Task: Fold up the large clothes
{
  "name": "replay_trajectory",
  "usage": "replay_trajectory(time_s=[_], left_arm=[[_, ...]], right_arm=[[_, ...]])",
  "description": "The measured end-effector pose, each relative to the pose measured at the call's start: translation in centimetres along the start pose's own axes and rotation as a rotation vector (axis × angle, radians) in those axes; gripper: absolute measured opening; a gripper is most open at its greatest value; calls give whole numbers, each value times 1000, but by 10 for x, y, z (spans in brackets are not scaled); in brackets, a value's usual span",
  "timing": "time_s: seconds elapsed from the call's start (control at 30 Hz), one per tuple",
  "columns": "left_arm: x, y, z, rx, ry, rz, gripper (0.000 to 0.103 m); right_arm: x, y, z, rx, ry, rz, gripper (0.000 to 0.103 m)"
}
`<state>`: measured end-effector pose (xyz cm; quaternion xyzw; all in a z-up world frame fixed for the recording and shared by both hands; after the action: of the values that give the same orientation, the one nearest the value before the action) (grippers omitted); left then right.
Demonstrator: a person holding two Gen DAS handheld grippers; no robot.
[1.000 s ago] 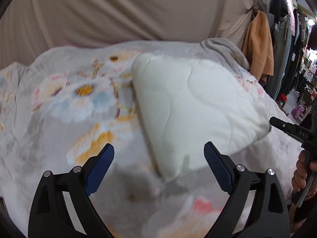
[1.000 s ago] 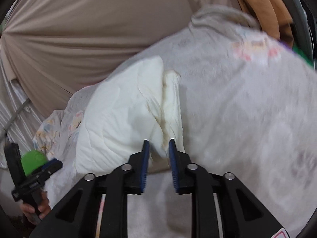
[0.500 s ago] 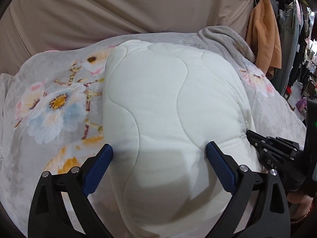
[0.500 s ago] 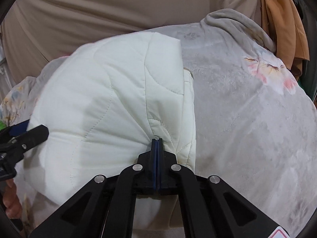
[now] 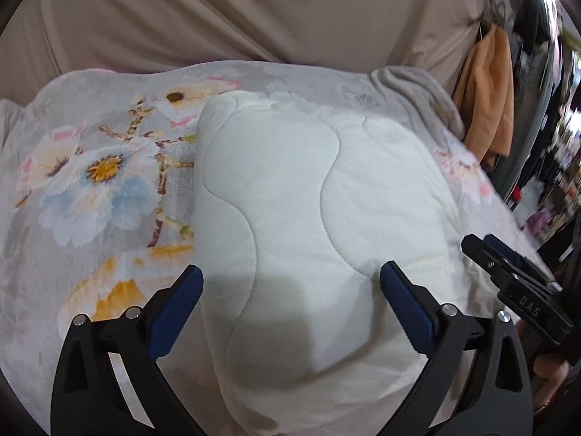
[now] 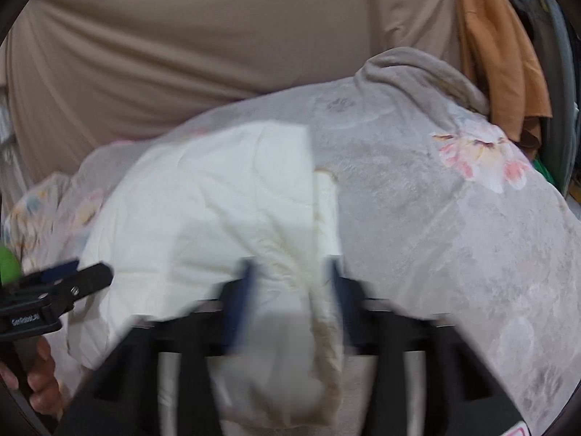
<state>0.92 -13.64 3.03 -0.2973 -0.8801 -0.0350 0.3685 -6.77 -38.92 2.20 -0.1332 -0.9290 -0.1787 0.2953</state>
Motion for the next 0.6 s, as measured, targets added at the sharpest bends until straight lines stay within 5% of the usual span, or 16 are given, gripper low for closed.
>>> replay_trajectory(time_s=[0.37, 0.6], left_arm=[[-19, 56, 23, 257, 123, 244, 98], [-29, 37, 24, 210, 131, 270, 98]], right_arm=[[-42, -15, 12, -148, 242, -200, 85], [-61, -22, 21, -259, 302, -310, 86]])
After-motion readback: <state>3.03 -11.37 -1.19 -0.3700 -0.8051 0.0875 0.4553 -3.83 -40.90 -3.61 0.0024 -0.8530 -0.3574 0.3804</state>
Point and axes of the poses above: each gripper's, at about its wrist camera, not at the fingertips, and x roughly against the way its jaws point, y to its left, z to its underside, the point moved 4 cm from there along -x, roughly the way its jaws point, and after that the axes turned 4 degrees about -x, right-handed, at the moved point
